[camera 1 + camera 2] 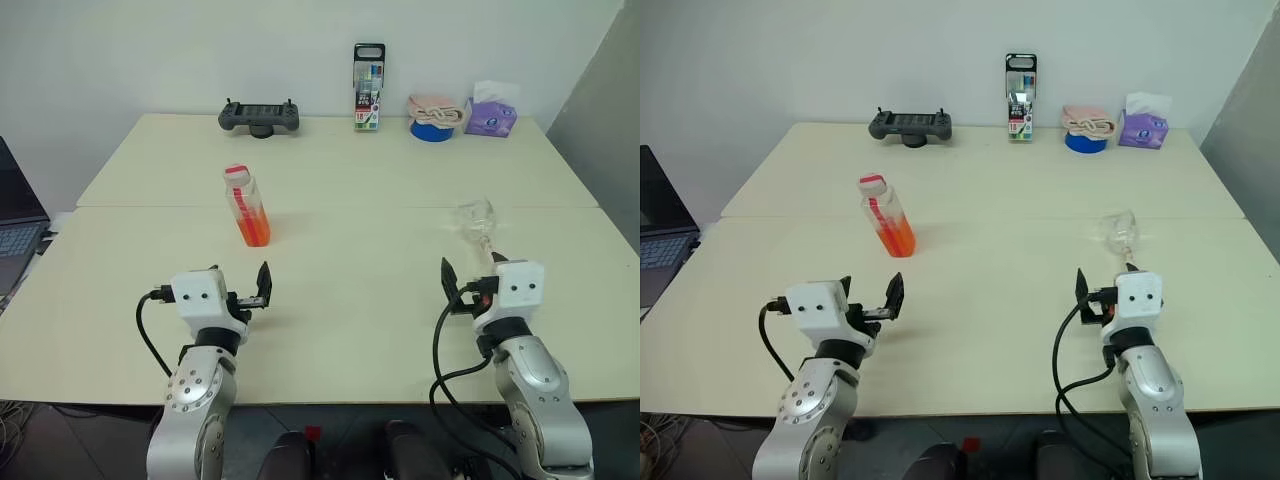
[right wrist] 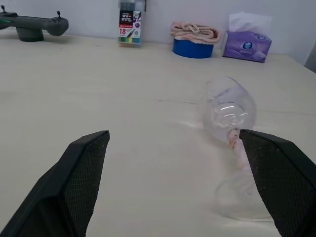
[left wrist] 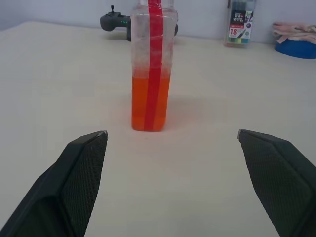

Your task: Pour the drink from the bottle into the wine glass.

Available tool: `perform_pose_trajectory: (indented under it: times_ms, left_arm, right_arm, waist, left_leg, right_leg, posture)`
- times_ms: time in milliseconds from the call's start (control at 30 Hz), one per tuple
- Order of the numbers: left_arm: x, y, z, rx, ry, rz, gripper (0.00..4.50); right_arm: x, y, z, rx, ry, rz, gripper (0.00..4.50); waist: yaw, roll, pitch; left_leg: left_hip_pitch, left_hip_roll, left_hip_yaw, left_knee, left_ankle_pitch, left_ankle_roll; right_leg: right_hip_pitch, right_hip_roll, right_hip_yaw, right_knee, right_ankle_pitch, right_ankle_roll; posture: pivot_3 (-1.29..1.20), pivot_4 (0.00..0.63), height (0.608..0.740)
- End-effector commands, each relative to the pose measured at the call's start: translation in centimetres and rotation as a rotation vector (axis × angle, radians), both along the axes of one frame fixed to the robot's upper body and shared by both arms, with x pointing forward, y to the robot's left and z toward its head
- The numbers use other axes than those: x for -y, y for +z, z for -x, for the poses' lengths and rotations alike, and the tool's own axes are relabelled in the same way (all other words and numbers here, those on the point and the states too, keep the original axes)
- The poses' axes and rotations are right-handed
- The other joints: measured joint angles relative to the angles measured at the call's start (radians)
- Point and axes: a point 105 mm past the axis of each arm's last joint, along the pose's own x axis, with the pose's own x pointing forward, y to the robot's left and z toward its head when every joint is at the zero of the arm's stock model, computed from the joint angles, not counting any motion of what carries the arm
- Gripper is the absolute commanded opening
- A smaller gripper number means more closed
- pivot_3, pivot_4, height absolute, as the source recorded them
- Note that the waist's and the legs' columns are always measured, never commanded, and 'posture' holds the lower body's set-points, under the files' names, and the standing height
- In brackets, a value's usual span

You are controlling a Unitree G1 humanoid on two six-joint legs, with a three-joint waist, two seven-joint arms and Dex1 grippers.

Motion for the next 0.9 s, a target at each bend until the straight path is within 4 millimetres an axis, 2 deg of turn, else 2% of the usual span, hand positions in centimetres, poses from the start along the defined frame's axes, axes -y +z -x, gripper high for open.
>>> perform_pose_trajectory:
  times_ms: [33, 100, 333, 433, 533, 633, 900]
  left_arm:
    - [-0.1, 1.2, -1.6, 0.056, 0.017, -0.025, 4.5]
    - [-0.4, 1.6, -3.1, 0.071, 0.027, -0.019, 4.5]
    - [-1.4, 3.3, -7.2, 0.111, 0.028, -0.039, 4.5]
    - [-1.0, 4.2, -9.1, 0.141, -0.008, -0.054, 4.5]
    - [-0.5, 4.8, -10.0, 0.167, -0.037, -0.069, 4.5]
    - [0.2, 4.8, -10.9, 0.175, -0.07, -0.097, 4.5]
    - [0.1, 5.1, -12.8, 0.205, -0.059, -0.128, 4.5]
  right_arm:
    - [-3.4, 1.2, -0.1, 0.031, 0.203, 0.005, 4.49]
    - [-5.3, 1.9, -0.3, 0.04, 0.318, 0.018, 4.49]
    - [-8.8, 3.9, -2.2, 0.049, 0.503, 0.008, 4.49]
    - [-9.3, 4.5, -3.3, 0.064, 0.515, 0.02, 4.49]
    - [-9.3, 4.6, -3.7, 0.069, 0.52, 0.028, 4.49]
    - [-9.5, 4.6, -3.7, 0.069, 0.535, 0.037, 4.49]
    - [-10.1, 4.0, -3.2, 0.061, 0.554, 0.06, 4.49]
  waist:
    - [0.0, 0.0, 0.0]
    - [0.0, 0.0, 0.0]
    - [-0.001, 0.0, 0.0]
    - [0.0, 0.0, 0.0]
    - [0.0, 0.0, 0.0]
    - [0.0, 0.0, 0.0]
    - [0.0, 0.0, 0.0]
  left_leg:
    - [0.0, 0.0, 0.0, 0.0, 0.0, 0.0]
    - [0.0, 0.0, 0.0, 0.001, 0.0, 0.0]
    - [0.0, 0.0, -0.001, 0.0, 0.0, 0.0]
    - [0.0, -0.001, -0.001, 0.0, 0.0, 0.0]
    - [-0.001, -0.001, -0.001, 0.0, 0.0, 0.0]
    - [-0.001, -0.001, -0.001, 0.0, 0.0, 0.0]
    - [-0.001, -0.001, -0.002, 0.0, 0.0, 0.0]
  right_leg:
    - [0.0, 0.0, 0.0, 0.0, 0.0, 0.0]
    - [0.0, 0.0, 0.0, 0.0, 0.0, 0.0]
    - [0.0, 0.0, -0.001, 0.0, 0.0, 0.0]
    - [0.0, 0.0, -0.001, 0.0, 0.001, 0.0]
    - [0.0, 0.0, -0.001, -0.001, 0.003, -0.005]
    - [0.0, 0.0, -0.001, -0.001, 0.003, -0.005]
    - [-0.001, 0.0, -0.001, 0.0, 0.004, -0.005]
  posture:
    - [0.0, 0.15, 0.74]
    - [0.0, 0.15, 0.74]
    - [0.0, 0.15, 0.74]
    - [0.0, 0.15, 0.74]
    - [0.0, 0.15, 0.74]
    - [0.0, 0.15, 0.74]
    - [0.0, 0.15, 0.74]
